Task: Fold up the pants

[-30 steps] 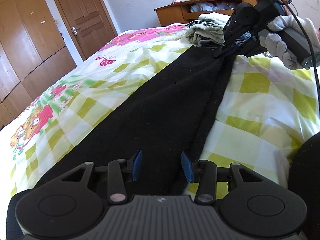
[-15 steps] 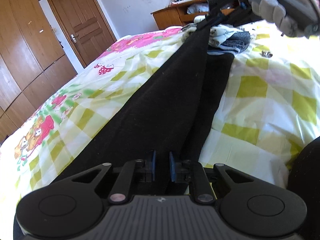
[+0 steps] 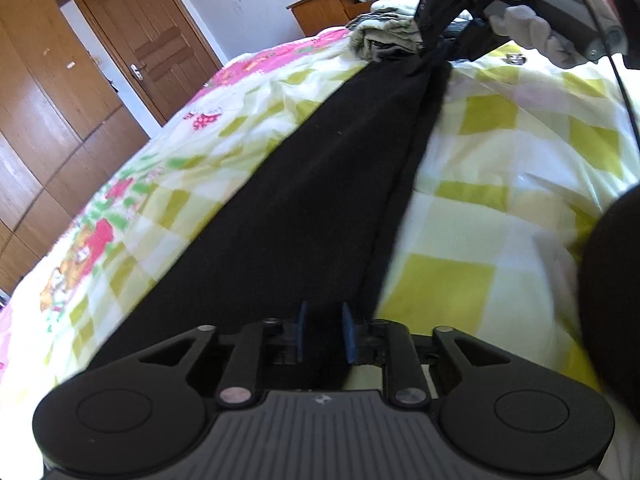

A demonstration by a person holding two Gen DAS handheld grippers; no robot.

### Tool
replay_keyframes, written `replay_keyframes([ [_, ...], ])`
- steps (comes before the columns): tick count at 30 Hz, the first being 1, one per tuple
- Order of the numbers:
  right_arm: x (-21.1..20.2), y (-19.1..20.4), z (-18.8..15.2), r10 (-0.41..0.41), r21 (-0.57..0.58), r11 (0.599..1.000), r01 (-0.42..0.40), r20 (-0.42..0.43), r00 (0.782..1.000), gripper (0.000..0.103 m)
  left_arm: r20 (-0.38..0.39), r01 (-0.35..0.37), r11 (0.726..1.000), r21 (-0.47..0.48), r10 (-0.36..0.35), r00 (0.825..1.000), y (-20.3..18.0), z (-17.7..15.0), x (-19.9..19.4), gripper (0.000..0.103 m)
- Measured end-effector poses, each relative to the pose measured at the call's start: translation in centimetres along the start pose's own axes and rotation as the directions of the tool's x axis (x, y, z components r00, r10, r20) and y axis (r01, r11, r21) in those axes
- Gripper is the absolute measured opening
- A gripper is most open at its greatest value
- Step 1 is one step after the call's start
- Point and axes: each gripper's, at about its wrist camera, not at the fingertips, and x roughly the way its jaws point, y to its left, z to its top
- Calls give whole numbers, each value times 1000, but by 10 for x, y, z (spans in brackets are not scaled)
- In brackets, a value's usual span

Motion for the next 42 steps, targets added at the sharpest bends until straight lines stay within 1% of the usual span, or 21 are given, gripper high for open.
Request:
replay_keyframes([
  [1, 1, 0, -1, 3, 0, 1000, -3, -8, 1000, 10, -1, -2, 1000, -1, 2, 1000, 0, -2, -2, 36],
  [4, 3, 0, -3, 9, -17, 1000, -10, -16, 1000, 12, -12, -43, 999, 32, 44, 999, -2, -6, 2, 45],
  [8, 13, 1, -6, 30, 3, 1000, -30, -48, 998, 16, -4, -66, 994, 83, 67, 998, -5, -14, 1, 47],
  [10, 17, 5, -8, 16, -15, 1000, -17, -49, 999, 19, -13, -61, 994, 86, 62, 998, -5, -14, 1, 42],
  [11, 21, 5, -9, 6, -17, 1000, -7, -53, 999, 19, -19, -50, 995, 87, 51, 998, -5, -14, 1, 31],
  [12, 24, 5, -9, 3, -8, 1000, -4, -56, 998, 12, -30, -45, 996, 83, 48, 998, -5, -12, 2, 26],
  [13, 25, 4, -8, 6, 5, 1000, -5, -54, 999, 5, -34, -45, 996, 78, 48, 998, -5, -10, 3, 24],
  [14, 24, 5, -7, 12, 11, 1000, -12, -53, 998, 5, -31, -46, 997, 69, 48, 998, -3, -6, 2, 20],
  [18, 0, 16, -2, 69, -3, 998, -69, 1, 998, 5, -1, -47, 999, 12, 47, 999, 8, 3, -18, 19],
  [20, -14, 20, -2, 98, -36, 995, -97, 16, 995, 4, -15, -20, 1000, -15, 20, 1000, 8, 0, -18, 19],
  [23, -10, 10, -11, 57, -38, 998, -56, 8, 998, 4, -49, -3, 1000, -3, 3, 999, -3, -12, -3, 17],
  [25, 6, -4, -17, 1, -2, 1000, -1, -27, 1000, 5, -44, -11, 1000, 1, 12, 999, -5, -12, -3, 17],
  [26, 10, -9, -19, 1, 25, 1000, 0, -35, 999, 5, -36, -6, 1000, -7, 6, 999, -3, -11, -6, 17],
  [28, 7, -14, -20, 26, 63, 998, -25, -21, 999, 8, -20, -4, 1000, -13, 4, 1000, 2, -9, -13, 18],
  [29, 3, -12, -19, 22, 52, 998, -21, -8, 1000, 10, -8, -2, 1000, -18, 2, 1000, 3, -9, -16, 18],
  [30, -4, -7, -20, -9, 20, 1000, 9, 8, 1000, 13, 4, 7, 1000, -30, -7, 1000, 5, -9, -19, 18],
  [31, -10, -5, -21, -34, -4, 999, 35, 25, 999, 23, 7, 17, 999, -43, -17, 1000, 6, -9, -20, 18],
  [32, -17, -5, -23, -42, -7, 999, 42, 33, 999, 27, 5, 33, 998, -56, -32, 999, 7, -9, -20, 18],
  [35, -26, -13, -28, -3, 38, 999, 2, 28, 1000, 39, 1, 45, 998, -55, -45, 999, 2, -12, -16, 20],
  [38, -18, -13, -29, -36, 65, 997, 35, 6, 999, 40, 8, 37, 998, -59, -36, 999, 3, -12, -20, 21],
  [42, -24, -11, -36, -34, 63, 997, 36, -26, 999, 42, 22, 23, 995, -94, -21, 1000, 8, -15, -22, 21],
])
